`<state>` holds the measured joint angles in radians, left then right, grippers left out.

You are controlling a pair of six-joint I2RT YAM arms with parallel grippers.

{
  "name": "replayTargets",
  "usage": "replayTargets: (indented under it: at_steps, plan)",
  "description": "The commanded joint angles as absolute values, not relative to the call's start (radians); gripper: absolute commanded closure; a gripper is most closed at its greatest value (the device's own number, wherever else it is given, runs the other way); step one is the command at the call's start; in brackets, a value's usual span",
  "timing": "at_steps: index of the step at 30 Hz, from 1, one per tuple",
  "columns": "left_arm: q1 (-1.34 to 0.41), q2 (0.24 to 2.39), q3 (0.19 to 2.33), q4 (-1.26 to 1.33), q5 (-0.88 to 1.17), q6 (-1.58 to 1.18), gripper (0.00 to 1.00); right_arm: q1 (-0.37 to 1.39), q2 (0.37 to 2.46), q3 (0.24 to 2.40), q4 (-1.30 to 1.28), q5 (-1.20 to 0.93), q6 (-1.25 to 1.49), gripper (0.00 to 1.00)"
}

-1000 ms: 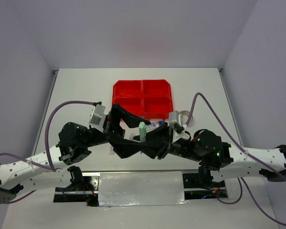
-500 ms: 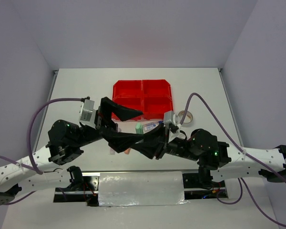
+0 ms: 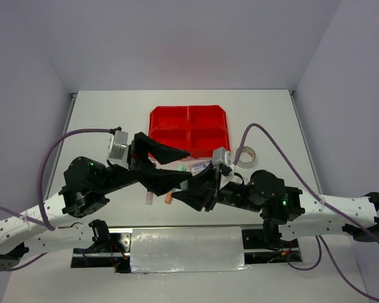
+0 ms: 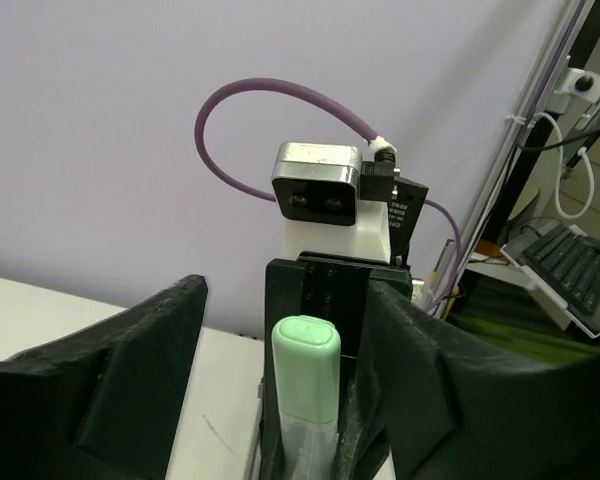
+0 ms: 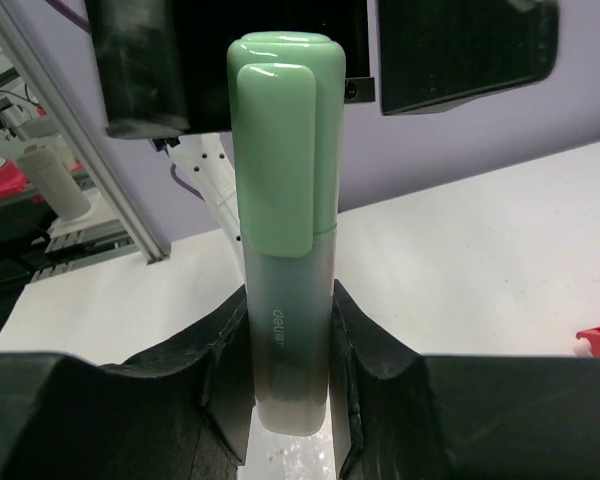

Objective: Sort the stationery into containers
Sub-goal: Close the pen cap on the pen.

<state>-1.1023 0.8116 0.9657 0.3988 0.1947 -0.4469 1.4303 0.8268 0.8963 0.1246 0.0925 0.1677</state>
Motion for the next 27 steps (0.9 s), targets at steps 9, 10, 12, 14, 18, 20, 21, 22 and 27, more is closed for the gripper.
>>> replayTargets:
  at_steps: [9, 10, 12, 14, 18, 20, 21, 22, 27]
  plan:
    - [-1.104, 0.841, 1.019, 0.393, 0.229, -0.462, 0.83, 1.410, 0.825, 0.972, 0.140, 0.074, 0.161, 1.00]
    - [-1.104, 0.844, 1.020, 0.390, 0.233, -0.468, 0.91, 1.408, 0.828, 0.986, 0.137, 0.074, 0.150, 1.00]
    - [-1.104, 0.850, 1.020, 0.379, 0.239, -0.480, 1.00, 1.398, 0.830, 1.000, 0.137, 0.077, 0.140, 1.00]
    - [-1.104, 0.850, 1.012, 0.370, 0.242, -0.489, 1.00, 1.385, 0.831, 1.022, 0.141, 0.072, 0.120, 1.00]
    - [-1.104, 0.861, 0.993, 0.331, 0.253, -0.479, 1.00, 1.316, 0.844, 1.098, 0.147, 0.025, 0.107, 1.00]
    - [-1.104, 0.868, 0.979, 0.330, 0.270, -0.476, 1.00, 1.273, 0.854, 1.126, 0.158, -0.018, 0.114, 1.00]
    - [-1.104, 0.870, 0.960, 0.333, 0.284, -0.479, 1.00, 1.264, 0.857, 1.141, 0.158, -0.023, 0.115, 1.00]
    - [-1.106, 0.870, 0.948, 0.336, 0.287, -0.482, 1.00, 1.259, 0.864, 1.175, 0.160, -0.026, 0.109, 1.00]
    - [-1.106, 0.870, 0.867, 0.365, 0.295, -0.526, 1.00, 1.230, 0.923, 1.307, 0.127, -0.050, 0.084, 1.00]
